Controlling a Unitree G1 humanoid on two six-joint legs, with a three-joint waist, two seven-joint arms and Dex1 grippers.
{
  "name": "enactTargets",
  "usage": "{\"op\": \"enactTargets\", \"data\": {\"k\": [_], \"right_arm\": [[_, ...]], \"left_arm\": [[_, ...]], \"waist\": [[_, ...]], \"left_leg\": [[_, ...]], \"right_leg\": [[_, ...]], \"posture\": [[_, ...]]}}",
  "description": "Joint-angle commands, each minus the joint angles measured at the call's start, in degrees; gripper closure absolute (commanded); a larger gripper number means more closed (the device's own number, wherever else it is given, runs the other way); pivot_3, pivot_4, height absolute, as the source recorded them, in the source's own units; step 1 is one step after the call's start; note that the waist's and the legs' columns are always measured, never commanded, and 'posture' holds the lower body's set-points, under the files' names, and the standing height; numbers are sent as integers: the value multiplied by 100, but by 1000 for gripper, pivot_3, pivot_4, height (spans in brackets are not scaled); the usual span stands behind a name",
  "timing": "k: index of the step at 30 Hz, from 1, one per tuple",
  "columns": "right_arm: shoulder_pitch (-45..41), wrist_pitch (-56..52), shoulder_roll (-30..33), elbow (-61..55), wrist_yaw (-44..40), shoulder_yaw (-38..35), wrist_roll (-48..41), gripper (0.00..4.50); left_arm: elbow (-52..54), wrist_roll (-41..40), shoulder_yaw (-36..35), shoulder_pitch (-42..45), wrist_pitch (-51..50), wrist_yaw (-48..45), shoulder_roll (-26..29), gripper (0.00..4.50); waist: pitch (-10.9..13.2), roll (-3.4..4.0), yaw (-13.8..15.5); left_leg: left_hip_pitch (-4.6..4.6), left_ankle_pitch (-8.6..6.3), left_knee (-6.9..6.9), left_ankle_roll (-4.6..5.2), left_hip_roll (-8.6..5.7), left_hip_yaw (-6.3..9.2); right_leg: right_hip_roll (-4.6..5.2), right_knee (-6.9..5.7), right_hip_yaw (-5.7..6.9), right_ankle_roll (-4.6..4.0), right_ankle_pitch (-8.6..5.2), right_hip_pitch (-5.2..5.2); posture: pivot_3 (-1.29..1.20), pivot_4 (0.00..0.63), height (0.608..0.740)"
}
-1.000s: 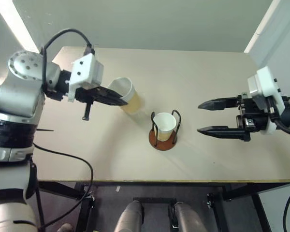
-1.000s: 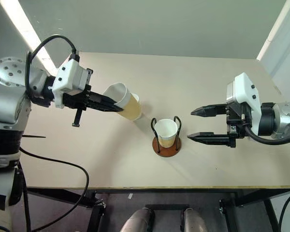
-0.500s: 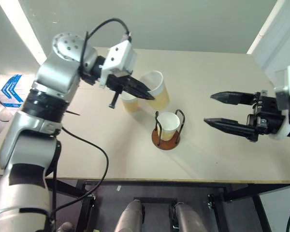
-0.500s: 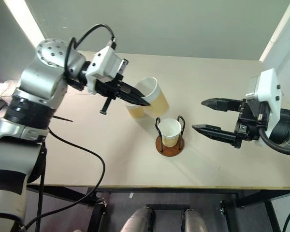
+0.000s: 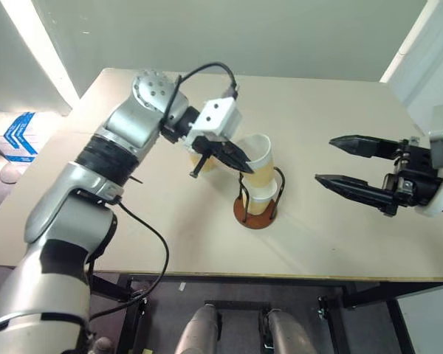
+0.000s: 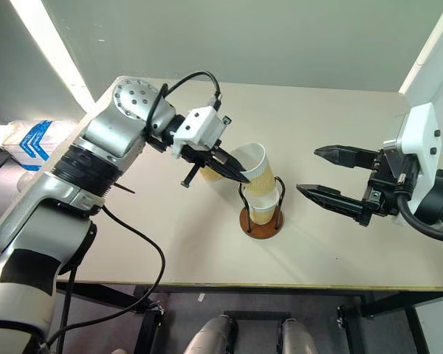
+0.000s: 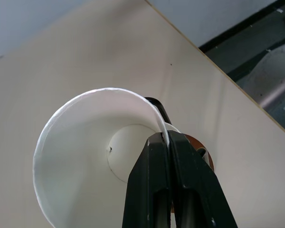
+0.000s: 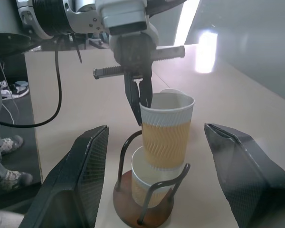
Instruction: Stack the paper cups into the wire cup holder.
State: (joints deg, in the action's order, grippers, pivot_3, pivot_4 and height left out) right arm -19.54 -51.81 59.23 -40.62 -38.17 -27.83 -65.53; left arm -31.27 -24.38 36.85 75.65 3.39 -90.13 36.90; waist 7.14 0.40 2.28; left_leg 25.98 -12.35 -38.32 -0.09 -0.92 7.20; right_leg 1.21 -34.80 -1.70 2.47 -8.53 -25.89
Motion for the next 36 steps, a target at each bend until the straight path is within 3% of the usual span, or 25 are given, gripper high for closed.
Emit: {"op": "enactTargets", "data": {"k": [1, 3, 6, 17, 31, 36], "right_arm": [[4, 135, 130, -52, 48, -145, -39, 1120], [21, 142, 156, -38, 32, -132, -29, 1120], [49, 151, 199, -7, 1, -124, -16, 1120], [146, 187, 263, -4, 11, -154, 5, 1120], [142, 261, 382, 61, -11, -119, -9, 1120], [83, 278, 304, 79, 72, -3, -58, 1120]], "left_arm": [[-53, 136, -96, 49, 227, -237, -133, 4439], [-56, 181, -101, 43, 232, -237, -206, 4439], [-143, 292, -204, 93, 128, -237, -379, 3907], [-101, 148, -468, 240, -166, -237, -398, 183], [335, -22, -698, 41, -600, -237, -398, 87], [-660, 1151, -1132, 164, 267, 529, -208, 87]], "waist": [[0, 0, 4], [0, 0, 11], [0, 0, 25], [0, 0, 41], [0, 0, 41], [-1, 2, 36]], "left_leg": [[1, -2, -1, 3, -1, -1], [2, -3, -2, 5, -4, -1], [4, -6, -5, 9, -8, -1], [5, -10, -12, 16, -13, -4], [6, -12, -28, 20, -14, -6], [1, -13, -31, 21, -13, -8]], "right_leg": [[1, 0, 0, 4, -2, 0], [3, -1, -2, 11, -5, 1], [4, -1, -4, 17, -8, 1], [6, -2, -10, 32, -10, 2], [6, -5, -13, 40, -8, 6], [6, -6, -14, 42, -6, 7]], "posture": [[0, 150, 740], [0, 150, 740], [0, 150, 740], [0, 150, 740], [0, 150, 740], [0, 150, 740]]}}
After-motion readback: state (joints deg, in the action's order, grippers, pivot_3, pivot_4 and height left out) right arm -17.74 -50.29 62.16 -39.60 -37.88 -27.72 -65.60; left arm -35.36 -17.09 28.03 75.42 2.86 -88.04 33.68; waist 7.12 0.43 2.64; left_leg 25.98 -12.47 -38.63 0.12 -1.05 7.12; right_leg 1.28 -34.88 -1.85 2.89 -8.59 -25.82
